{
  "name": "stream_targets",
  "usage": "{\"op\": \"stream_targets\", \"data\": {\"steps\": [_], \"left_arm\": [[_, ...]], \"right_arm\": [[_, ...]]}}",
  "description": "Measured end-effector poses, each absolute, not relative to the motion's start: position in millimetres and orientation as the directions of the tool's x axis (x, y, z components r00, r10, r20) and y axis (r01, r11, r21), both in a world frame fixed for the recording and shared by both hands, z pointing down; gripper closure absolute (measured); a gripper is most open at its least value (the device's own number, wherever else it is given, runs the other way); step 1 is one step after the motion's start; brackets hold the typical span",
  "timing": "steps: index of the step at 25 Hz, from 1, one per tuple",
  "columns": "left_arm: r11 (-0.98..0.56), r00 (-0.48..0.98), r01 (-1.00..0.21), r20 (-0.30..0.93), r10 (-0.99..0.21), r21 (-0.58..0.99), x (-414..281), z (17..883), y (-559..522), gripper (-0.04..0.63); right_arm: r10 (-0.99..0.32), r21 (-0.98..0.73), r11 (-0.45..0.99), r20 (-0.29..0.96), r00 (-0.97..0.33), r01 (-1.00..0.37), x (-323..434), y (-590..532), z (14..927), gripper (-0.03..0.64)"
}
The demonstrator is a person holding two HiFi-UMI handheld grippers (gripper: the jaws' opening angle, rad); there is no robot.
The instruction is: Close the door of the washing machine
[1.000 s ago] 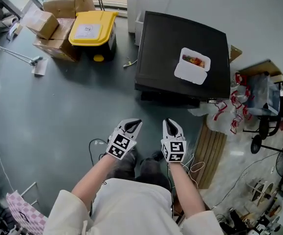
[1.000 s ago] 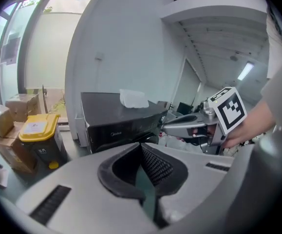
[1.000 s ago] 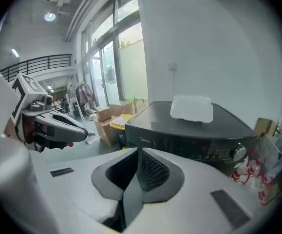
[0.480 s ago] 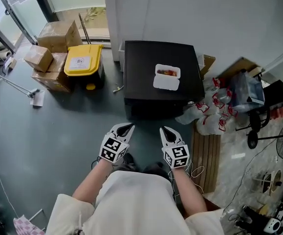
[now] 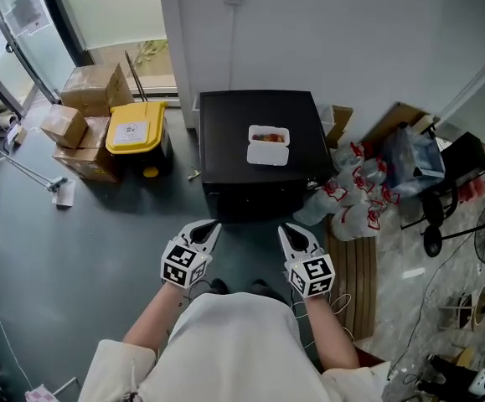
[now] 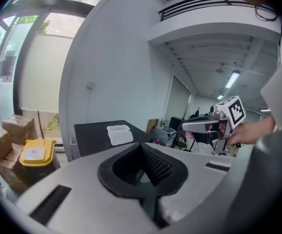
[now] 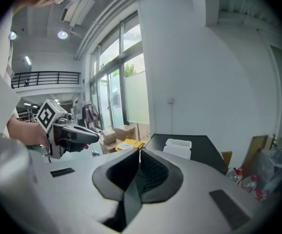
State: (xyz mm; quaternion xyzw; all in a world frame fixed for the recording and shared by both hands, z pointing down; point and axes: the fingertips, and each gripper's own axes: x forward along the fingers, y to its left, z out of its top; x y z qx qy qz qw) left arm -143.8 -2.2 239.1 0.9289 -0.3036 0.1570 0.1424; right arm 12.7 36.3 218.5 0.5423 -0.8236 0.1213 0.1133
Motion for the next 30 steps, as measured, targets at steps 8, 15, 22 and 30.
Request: {"op": "stream_targets", "data": {"steps": [8,15,22,30], "left_arm": [[-0.744,0.743,-0.651,0.33,-0.583,0.151,-131,191,17,0.586],[-0.717,0.724,-0.681,0.285,-0.628,0.149,-124,173,16,0.586],[-0.704,0.71,-0.695,0.296,-0.639,0.148,-120,174,16,0.586],[-0.681,0.693,-0.714,0.301,-0.655,0.164,-120,180,11,0.586]], "right_arm": [[-0.853,-0.129,0.422,0.28,-0.441,-0.897,46,52,180,0.58],[-0.839,-0.124,0.478,0.228,-0.494,-0.869,58,46,155,0.583],[-0.82,-0.14,0.508,0.224,-0.527,-0.85,57,38,153,0.586],[-0.802,-0.146,0.534,0.225,-0.554,-0.833,55,30,155,0.586]]}}
